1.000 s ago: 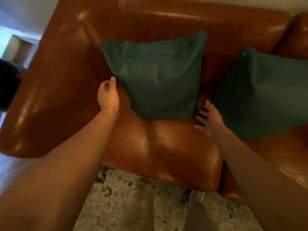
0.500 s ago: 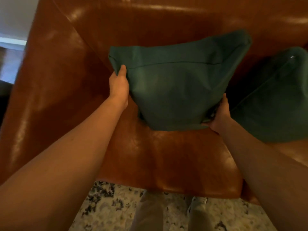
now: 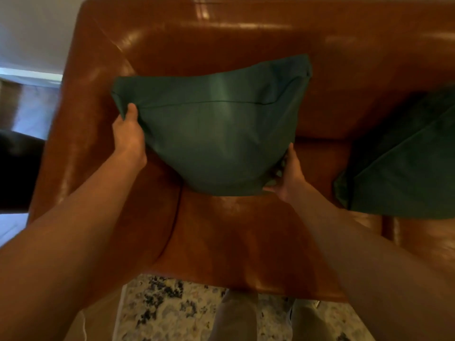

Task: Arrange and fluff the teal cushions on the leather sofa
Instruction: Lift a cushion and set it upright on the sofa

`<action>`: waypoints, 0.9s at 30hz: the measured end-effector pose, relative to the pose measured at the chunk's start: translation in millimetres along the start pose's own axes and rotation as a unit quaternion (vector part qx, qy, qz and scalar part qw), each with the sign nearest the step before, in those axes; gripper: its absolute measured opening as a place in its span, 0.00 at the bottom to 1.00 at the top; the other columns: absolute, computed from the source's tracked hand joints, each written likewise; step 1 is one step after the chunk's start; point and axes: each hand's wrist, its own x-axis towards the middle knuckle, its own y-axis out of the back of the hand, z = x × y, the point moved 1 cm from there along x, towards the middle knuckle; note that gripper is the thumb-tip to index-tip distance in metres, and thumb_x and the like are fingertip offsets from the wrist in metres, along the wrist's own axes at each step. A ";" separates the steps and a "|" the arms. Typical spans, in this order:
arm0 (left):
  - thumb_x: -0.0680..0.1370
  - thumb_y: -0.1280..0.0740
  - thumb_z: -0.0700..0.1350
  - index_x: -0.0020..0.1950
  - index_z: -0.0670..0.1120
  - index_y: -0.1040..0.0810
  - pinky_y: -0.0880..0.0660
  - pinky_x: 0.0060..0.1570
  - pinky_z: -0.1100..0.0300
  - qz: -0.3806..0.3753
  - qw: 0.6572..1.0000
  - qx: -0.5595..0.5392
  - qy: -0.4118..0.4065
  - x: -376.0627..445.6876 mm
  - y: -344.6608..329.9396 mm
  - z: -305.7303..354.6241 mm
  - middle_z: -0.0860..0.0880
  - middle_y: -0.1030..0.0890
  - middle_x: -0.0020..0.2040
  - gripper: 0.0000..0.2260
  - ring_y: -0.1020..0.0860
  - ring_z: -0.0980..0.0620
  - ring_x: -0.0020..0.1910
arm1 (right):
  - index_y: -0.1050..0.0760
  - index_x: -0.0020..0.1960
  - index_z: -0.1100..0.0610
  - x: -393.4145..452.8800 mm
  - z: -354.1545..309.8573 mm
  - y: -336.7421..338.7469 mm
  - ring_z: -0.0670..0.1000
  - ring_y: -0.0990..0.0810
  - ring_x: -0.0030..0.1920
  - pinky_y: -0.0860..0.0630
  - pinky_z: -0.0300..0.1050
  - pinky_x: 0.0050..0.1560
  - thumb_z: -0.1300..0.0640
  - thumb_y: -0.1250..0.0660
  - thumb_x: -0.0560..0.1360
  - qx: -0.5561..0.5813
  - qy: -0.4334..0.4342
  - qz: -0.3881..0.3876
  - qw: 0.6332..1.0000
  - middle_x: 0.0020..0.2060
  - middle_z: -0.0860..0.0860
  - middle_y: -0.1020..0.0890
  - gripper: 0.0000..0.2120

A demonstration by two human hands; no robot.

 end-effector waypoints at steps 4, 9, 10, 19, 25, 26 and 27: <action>0.82 0.40 0.49 0.59 0.50 0.25 0.25 0.62 0.53 -0.018 1.000 0.013 0.001 7.8 1.7 -1.2 0.51 0.19 0.56 0.09 0.21 0.52 0.57 | 0.37 0.75 0.46 2.7 -2.6 -5.5 0.54 0.37 0.74 0.34 0.66 0.63 0.31 0.48 0.77 -0.005 -0.005 -0.003 1.000 0.74 0.47 0.35 0.31; 0.82 0.41 0.50 0.60 0.49 0.25 0.24 0.58 0.59 -0.044 0.999 0.028 0.008 6.9 -4.1 -3.9 0.56 0.20 0.51 0.10 0.21 0.56 0.55 | 0.37 0.74 0.45 4.1 -0.3 -2.6 0.54 0.37 0.74 0.34 0.65 0.63 0.30 0.48 0.76 -0.007 -0.008 0.014 1.000 0.74 0.48 0.34 0.32; 0.82 0.40 0.50 0.60 0.50 0.25 0.24 0.58 0.59 -0.046 0.998 0.032 0.010 6.1 -4.8 -4.6 0.56 0.20 0.51 0.10 0.21 0.56 0.54 | 0.38 0.75 0.45 5.2 1.1 -2.2 0.55 0.38 0.75 0.37 0.67 0.66 0.30 0.48 0.75 -0.006 -0.008 0.019 1.000 0.75 0.48 0.35 0.33; 0.81 0.39 0.51 0.65 0.47 0.26 0.25 0.52 0.64 -0.055 0.998 0.035 0.011 4.2 -5.1 -9.7 0.58 0.21 0.51 0.14 0.22 0.60 0.51 | 0.38 0.75 0.44 5.5 2.7 -0.9 0.55 0.37 0.74 0.40 0.68 0.70 0.29 0.47 0.75 -0.018 -0.001 0.035 0.999 0.74 0.48 0.34 0.33; 0.77 0.34 0.56 0.66 0.53 0.27 0.26 0.63 0.55 -0.056 0.997 0.045 -0.004 -17.7 10.8 -14.5 0.56 0.21 0.60 0.18 0.23 0.57 0.58 | 0.37 0.75 0.50 -15.3 -1.3 16.5 0.57 0.31 0.70 0.32 0.54 0.60 0.33 0.47 0.78 -0.019 0.024 0.057 0.998 0.71 0.52 0.30 0.32; 0.76 0.34 0.58 0.65 0.55 0.27 0.27 0.64 0.51 -0.049 0.997 0.059 -0.002 -20.6 14.7 -17.1 0.56 0.22 0.61 0.19 0.23 0.56 0.59 | 0.37 0.75 0.51 -22.2 -3.9 17.3 0.57 0.30 0.69 0.31 0.52 0.58 0.34 0.48 0.79 -0.017 0.026 0.050 0.998 0.69 0.50 0.28 0.31; 0.75 0.35 0.60 0.65 0.56 0.27 0.28 0.64 0.48 -0.042 0.996 0.075 -0.004 -24.3 19.0 -17.9 0.55 0.22 0.62 0.20 0.23 0.54 0.60 | 0.37 0.75 0.52 -29.0 -6.7 17.7 0.57 0.29 0.68 0.30 0.50 0.56 0.36 0.48 0.80 -0.009 0.034 0.043 0.998 0.66 0.50 0.27 0.30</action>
